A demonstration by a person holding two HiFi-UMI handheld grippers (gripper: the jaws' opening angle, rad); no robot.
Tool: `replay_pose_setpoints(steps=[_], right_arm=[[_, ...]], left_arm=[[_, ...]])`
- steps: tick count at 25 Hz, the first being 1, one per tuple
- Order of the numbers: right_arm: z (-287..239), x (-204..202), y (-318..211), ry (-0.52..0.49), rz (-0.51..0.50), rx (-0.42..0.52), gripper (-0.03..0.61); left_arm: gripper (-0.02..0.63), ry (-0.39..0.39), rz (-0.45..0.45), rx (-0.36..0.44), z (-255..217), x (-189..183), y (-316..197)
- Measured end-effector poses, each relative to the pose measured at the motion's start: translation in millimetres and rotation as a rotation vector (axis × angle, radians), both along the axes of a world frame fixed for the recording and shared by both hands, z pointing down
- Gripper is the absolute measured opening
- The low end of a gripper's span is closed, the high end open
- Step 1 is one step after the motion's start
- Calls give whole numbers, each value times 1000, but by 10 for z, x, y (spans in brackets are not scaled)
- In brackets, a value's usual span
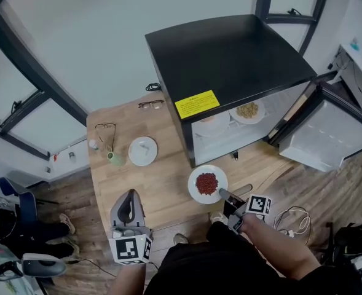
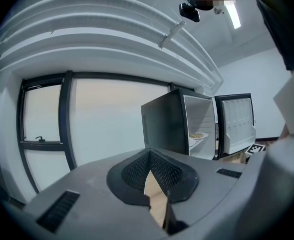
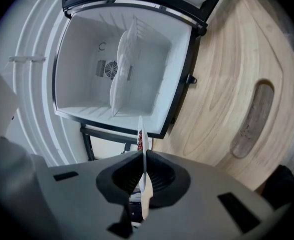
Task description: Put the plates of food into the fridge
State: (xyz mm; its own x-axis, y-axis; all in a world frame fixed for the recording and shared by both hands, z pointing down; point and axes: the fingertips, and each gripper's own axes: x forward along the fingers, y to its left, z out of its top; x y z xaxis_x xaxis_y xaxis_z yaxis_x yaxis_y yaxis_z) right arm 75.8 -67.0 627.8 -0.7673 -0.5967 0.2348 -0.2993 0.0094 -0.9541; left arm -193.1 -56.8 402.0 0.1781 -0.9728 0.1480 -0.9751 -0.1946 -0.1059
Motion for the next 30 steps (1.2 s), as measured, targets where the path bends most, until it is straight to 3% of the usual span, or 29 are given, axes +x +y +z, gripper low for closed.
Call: replay_pose_setpoints(steps=[5, 12, 17, 24, 30], right_arm=[[36, 255, -173, 37, 38, -12, 32], [-34, 413, -475, -14, 59, -5, 32], [54, 592, -723, 48, 58, -24, 32], [111, 597, -1182, 11, 70, -11, 32], [151, 502, -1484, 70, 30, 16, 32]], left_arm=[[3, -8, 13, 13, -79, 158, -222], [3, -12, 0, -2, -55, 329, -415], [3, -19, -27, 0, -67, 399, -506], [3, -55, -81, -48, 14, 339, -546], [3, -64, -128, -63, 48, 304, -621]])
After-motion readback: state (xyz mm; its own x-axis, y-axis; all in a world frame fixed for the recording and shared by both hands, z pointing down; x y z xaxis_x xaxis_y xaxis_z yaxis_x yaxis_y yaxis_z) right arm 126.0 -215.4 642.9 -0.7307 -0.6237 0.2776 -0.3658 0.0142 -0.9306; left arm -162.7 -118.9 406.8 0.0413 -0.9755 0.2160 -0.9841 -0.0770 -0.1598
